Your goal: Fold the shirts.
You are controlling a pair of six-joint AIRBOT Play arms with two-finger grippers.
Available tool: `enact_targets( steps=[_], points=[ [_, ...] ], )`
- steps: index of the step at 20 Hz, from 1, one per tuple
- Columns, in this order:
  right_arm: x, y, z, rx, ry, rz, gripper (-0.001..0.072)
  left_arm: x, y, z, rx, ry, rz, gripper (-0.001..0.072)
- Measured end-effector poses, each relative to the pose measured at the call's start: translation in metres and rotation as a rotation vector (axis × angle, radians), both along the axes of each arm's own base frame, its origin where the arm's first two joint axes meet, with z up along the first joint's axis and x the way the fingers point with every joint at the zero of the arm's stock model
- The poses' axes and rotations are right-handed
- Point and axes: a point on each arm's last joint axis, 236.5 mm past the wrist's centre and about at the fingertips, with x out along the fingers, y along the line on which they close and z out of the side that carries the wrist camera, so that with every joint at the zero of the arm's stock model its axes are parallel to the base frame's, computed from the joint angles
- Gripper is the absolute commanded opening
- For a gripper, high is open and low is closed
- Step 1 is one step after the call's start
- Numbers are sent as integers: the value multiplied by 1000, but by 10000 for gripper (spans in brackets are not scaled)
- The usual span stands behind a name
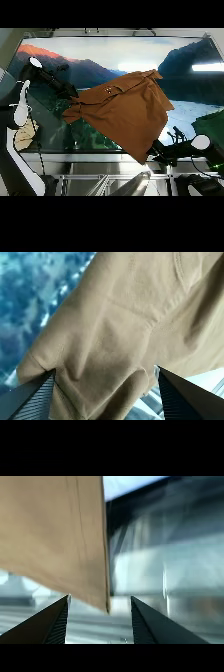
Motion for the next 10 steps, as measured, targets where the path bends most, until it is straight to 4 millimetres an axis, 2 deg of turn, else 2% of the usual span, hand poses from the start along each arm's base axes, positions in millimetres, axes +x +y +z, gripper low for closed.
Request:
enact_targets(
  steps=[1,2,3,4,5,6,10],
  points=[
    [1,5,-3,13,7,2,434,-1,-2,-1,-1,2,-4,677],
    [2,12,-5,35,11,0,432,-1,-3,-2,-2,3,-8,551],
    [4,18,-7,55,15,1,367,-1,-4,-3,-2,4,-11,386],
    [7,24,-10,72,6,4,139,-1,-5,-4,-2,2,-13,173],
    [10,28,-14,84,-3,7,74,-1,-5,-5,-2,1,-13,38],
    [13,32,-16,101,-15,10,13,1,-5,-5,-2,-5,-13,26],
    [25,41,-18,143,-61,10,17,4,-2,-7,-2,-17,-6,24]
  ],
)
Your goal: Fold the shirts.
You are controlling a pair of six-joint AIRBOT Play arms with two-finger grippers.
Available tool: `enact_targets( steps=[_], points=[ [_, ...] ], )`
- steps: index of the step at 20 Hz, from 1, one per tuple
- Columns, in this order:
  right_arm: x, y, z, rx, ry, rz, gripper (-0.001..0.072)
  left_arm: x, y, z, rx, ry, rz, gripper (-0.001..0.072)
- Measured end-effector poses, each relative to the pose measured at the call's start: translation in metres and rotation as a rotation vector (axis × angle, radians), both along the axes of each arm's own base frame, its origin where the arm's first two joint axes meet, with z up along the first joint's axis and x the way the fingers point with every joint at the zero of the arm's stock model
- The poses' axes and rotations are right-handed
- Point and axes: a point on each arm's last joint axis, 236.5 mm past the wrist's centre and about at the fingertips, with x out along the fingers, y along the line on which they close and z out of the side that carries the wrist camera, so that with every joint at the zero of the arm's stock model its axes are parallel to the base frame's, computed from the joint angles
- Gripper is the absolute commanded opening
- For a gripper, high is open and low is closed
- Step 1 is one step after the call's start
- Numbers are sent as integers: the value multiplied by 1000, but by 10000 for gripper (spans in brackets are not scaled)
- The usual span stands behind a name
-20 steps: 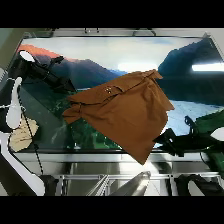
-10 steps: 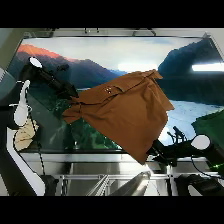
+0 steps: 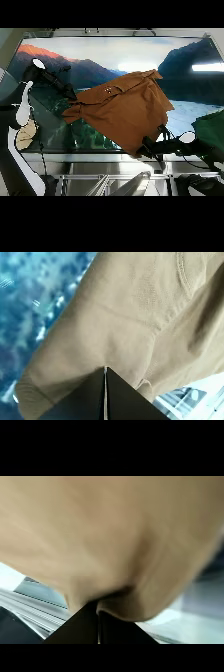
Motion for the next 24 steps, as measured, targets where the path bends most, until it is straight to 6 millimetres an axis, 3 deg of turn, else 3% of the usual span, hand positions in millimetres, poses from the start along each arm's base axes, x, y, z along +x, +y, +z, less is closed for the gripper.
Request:
enact_targets(
  steps=[2,4,8,12,15,16,17,18,19,24],
  points=[
    [17,-6,1,-4,-39,-30,16,0,9,0,1,11,24,24],
    [44,-24,4,-34,-94,-73,16,-3,23,2,3,39,67,23],
    [121,-88,16,-129,-219,-170,16,-31,45,7,-1,127,157,23],
    [190,-130,23,-155,-274,-193,16,-74,36,2,-5,207,208,24],
    [212,-135,18,-129,-254,-149,16,-86,16,9,-32,196,207,19],
    [213,-134,17,-122,-246,-132,16,-83,14,14,-35,171,207,119],
    [213,-134,16,-119,-237,-115,16,-77,13,20,-33,144,207,381],
    [212,-134,15,-119,-232,-96,17,-71,12,27,-36,117,210,594],
    [210,-134,15,-120,-229,-79,18,-65,11,34,-35,97,210,674],
    [203,-132,18,-113,-212,-29,18,-63,5,53,-39,100,198,671]
  ],
)
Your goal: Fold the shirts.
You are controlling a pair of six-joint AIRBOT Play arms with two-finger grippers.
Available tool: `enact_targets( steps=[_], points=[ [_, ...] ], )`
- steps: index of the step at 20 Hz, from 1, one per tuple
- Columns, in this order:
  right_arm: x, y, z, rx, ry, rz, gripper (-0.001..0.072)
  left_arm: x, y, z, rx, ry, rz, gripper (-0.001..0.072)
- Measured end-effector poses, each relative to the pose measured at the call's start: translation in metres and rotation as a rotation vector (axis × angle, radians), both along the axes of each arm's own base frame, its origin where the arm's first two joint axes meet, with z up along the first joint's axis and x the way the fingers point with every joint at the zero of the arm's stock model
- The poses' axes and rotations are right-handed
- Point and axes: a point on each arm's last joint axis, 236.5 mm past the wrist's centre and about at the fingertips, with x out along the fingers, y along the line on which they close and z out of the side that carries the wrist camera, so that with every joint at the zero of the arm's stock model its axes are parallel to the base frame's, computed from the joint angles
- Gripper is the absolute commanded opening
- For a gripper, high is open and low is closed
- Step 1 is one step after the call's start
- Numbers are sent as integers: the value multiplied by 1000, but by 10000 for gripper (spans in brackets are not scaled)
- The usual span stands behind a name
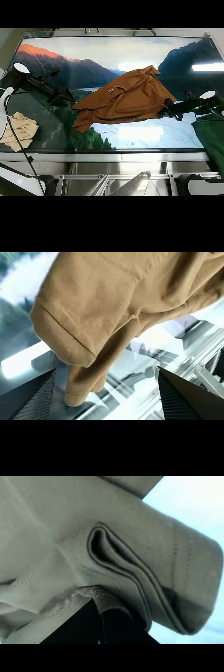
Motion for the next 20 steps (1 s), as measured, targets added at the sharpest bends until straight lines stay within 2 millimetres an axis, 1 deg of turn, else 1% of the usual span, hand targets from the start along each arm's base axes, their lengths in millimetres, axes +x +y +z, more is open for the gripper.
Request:
enact_targets(
  steps=[2,5,6,8,9,10,11,13,15,17,18,20],
  points=[
    [-2,1,1,3,5,7,17,-3,-5,-5,0,16,-3,671],
    [-3,1,1,6,8,12,17,-10,-11,-22,-4,68,-8,670],
    [-3,2,1,6,8,12,18,-11,-12,-28,-5,87,-6,614],
    [-3,2,2,11,9,12,17,-13,-17,-40,-20,122,-4,420],
    [-2,3,2,13,9,10,18,-11,-19,-45,-25,131,-6,305],
    [-2,3,3,16,8,8,17,-7,-20,-48,-27,133,-5,139],
    [-2,3,3,17,8,8,17,-2,-22,-50,-30,126,-7,18],
    [-2,4,3,19,9,7,17,10,-23,-48,-32,101,-17,19],
    [-1,4,4,19,6,6,16,22,-23,-41,-33,63,-16,18],
    [6,1,7,14,-11,-2,15,27,-14,-37,-19,41,-1,18],
    [15,-4,10,6,-33,-13,15,26,-7,-34,-15,38,18,18],
    [42,-16,18,-13,-87,-32,15,12,7,-33,-10,68,62,18]
  ],
)
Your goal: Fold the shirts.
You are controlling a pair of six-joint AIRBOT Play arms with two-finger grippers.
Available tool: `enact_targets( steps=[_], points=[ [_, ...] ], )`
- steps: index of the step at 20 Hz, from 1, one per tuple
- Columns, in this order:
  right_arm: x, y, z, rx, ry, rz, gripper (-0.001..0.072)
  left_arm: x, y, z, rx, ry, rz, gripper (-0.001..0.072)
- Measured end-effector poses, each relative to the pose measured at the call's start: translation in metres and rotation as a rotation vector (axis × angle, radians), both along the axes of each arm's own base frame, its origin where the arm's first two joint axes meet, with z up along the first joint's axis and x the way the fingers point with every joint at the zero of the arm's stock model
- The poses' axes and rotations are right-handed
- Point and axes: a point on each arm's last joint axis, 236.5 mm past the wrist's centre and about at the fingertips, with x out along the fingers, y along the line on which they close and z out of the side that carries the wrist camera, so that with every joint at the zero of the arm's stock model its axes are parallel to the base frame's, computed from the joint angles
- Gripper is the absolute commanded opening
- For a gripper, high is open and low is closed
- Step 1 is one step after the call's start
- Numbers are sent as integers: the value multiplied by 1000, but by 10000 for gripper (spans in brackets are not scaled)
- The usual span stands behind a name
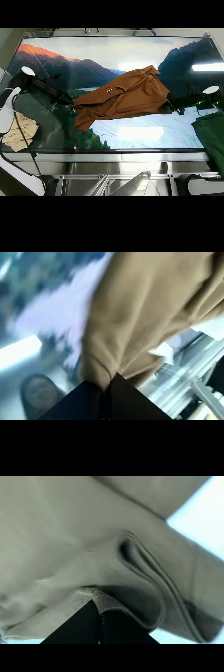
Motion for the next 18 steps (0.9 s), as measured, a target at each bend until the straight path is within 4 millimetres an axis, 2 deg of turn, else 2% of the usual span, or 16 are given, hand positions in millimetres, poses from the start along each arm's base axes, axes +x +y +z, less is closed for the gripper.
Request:
enact_targets(
  steps=[3,6,8,9,11,13,15,18],
  points=[
    [48,-9,10,-5,-63,0,15,-43,16,0,3,86,92,18],
    [93,-6,12,10,-110,17,15,-93,18,-2,2,174,170,18],
    [112,-4,17,28,-136,26,15,-120,14,-5,3,221,203,17],
    [115,-3,18,38,-135,33,15,-128,13,-8,5,234,218,17],
    [111,-2,18,52,-110,66,14,-139,12,-14,15,245,241,17],
    [95,-3,13,48,-52,116,14,-140,13,-19,28,237,265,17],
    [74,1,12,53,14,175,14,-136,16,-19,40,215,275,17],
    [47,9,26,57,58,241,14,-120,21,-13,51,159,278,17]
  ],
)
